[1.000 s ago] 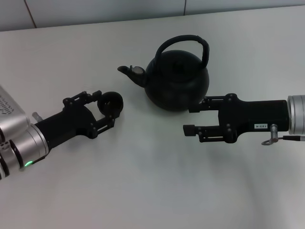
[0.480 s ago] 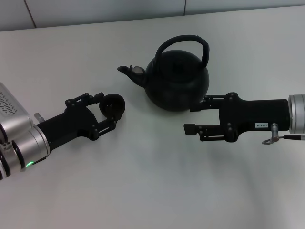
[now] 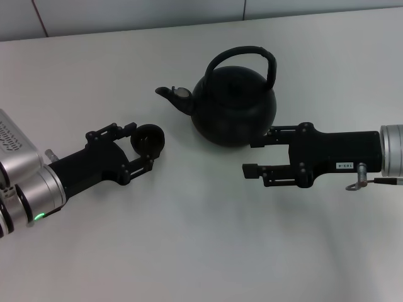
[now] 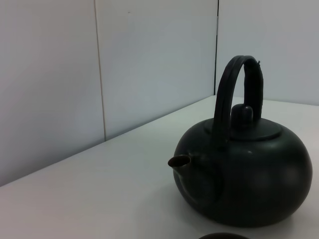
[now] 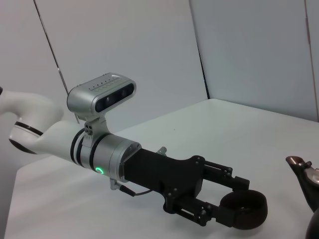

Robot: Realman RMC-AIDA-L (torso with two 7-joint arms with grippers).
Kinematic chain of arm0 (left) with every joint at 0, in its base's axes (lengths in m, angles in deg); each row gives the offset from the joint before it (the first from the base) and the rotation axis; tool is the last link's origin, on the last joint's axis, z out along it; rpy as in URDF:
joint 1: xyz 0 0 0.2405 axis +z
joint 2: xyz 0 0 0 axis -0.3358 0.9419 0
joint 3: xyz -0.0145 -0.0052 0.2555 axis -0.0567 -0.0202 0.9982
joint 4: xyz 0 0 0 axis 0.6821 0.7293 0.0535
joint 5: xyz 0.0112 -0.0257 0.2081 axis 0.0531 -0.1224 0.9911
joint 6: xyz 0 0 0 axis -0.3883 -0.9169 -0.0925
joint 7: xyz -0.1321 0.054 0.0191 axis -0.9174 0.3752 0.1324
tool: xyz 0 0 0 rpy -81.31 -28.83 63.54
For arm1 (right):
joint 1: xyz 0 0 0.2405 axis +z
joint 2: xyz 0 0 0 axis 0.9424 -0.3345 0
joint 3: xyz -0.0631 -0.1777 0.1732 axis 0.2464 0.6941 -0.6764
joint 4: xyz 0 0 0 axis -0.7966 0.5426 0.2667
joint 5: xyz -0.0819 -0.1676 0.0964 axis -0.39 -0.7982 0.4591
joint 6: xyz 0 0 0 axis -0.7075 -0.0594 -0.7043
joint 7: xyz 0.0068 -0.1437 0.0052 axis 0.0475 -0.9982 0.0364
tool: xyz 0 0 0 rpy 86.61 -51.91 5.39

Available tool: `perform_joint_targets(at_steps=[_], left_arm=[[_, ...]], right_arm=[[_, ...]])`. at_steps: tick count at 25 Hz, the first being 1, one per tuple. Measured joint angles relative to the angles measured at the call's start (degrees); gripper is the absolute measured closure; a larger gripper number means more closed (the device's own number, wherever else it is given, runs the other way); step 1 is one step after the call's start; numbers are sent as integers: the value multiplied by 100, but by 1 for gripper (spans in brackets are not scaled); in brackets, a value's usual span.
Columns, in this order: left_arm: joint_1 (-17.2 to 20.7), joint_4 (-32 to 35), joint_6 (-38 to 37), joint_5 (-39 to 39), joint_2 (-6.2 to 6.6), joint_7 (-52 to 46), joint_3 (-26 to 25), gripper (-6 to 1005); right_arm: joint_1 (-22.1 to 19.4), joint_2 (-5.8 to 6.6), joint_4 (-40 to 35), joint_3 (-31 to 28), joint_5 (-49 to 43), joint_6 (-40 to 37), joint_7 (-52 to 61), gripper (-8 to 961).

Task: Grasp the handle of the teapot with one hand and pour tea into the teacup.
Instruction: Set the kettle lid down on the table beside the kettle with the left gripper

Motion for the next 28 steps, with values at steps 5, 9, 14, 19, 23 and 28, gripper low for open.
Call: perform_joint_targets(at_steps=[5,9,14,19,23,28], left_arm=[[0,2,15,0,0,-21,54,326],[0,5,25,0,0,-22,85,326],[0,6,88,0,0,-25,102,327],[0,6,128,0,0,-25,133,327],[-4,6,180,1,0,-25,158,327],[-18,12,264,1,0,-86,275,326]], right_arm=[[3,0,0,0,-1,0,1,275],[5,-6,0,0,-1,0,1,275],[7,-8,0,-1,-1,0,1,274],[7,-9,0,0,-1,2,2,274],[7,-9,0,0,-1,5,-6,274],[9,-9,0,0,-1,8,-9,274]])
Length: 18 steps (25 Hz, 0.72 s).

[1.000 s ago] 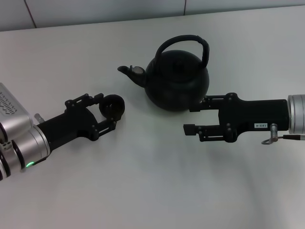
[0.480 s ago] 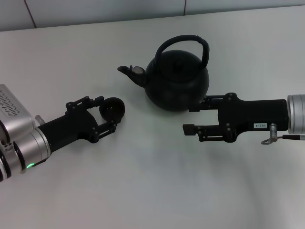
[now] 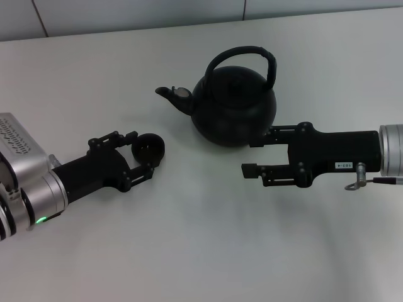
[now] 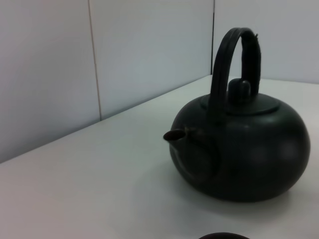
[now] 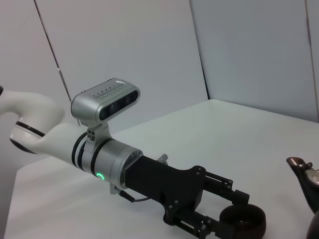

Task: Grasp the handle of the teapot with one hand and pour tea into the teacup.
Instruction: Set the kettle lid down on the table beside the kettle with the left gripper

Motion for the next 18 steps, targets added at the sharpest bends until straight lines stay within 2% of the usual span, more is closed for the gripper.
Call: perform_joint_targets(at_steps=[13,18], left_arm=[[-8,73,60,0,6,-229,6,321],[-8,133,34,0,9,-252,200,295]], right_arm=[[6,0,9,0,0,9,0,274],[6,0,9,0,0,15,1,275]])
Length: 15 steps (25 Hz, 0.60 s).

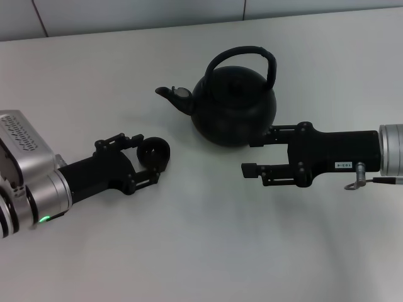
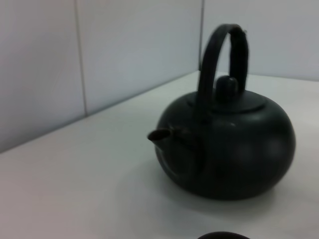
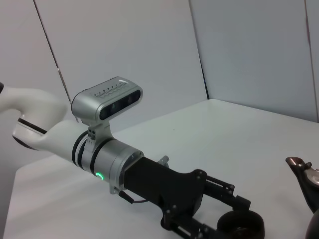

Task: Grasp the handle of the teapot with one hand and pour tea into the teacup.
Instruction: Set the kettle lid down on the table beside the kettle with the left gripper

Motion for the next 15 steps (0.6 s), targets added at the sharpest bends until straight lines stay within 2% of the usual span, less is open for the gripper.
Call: perform_joint_targets(at_steps=[2,5,11,15], left_arm=[[0,132,85,0,-5,-193,337,285],[1,171,129,0,-7,-258,385,269],[72,317,88,-2,-9,-336,389,131],[76,335,81,-2,-6,-352,397,131]], right_arm=[[0,0,0,0,0,2,2,275],[0,0,0,0,0,3,5,275],[0,7,68,0,0,49,4,275],[4,11,86,-14,1,64,4,274]])
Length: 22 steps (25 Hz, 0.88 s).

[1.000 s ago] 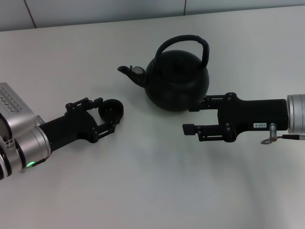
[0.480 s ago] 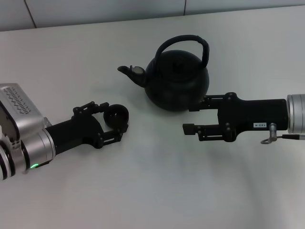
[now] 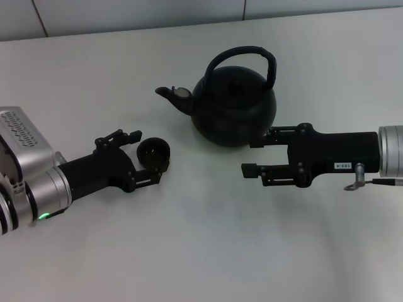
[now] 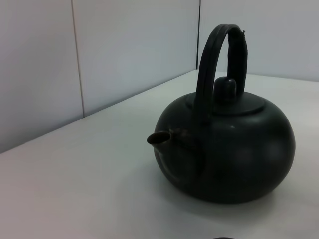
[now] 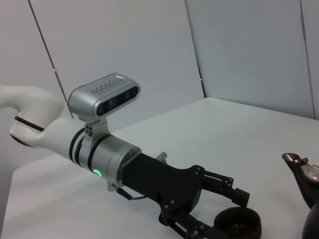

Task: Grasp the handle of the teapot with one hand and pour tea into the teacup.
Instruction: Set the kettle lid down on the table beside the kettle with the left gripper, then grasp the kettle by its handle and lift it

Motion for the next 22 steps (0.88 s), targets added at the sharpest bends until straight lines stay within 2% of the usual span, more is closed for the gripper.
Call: perform_joint_targets(at_steps=[6,15,19,22], left_arm=[[110,171,-157,2,24,-2,67,132],[848,1123,-1541,-34,88,-312,41,131],[944,1300,-1727,-33,93,-454,40,132],[974,1455,-2022,-6,167,-842,40,132]], right_arm=[[-4,-7,-6,-60,74,50,0,275],[-228,-22,37,-65,855,481,-251,274],[-318,-37,207,-61,1262,589,-587,274],[-395,-38,375,-62,1634,695,-853,274]])
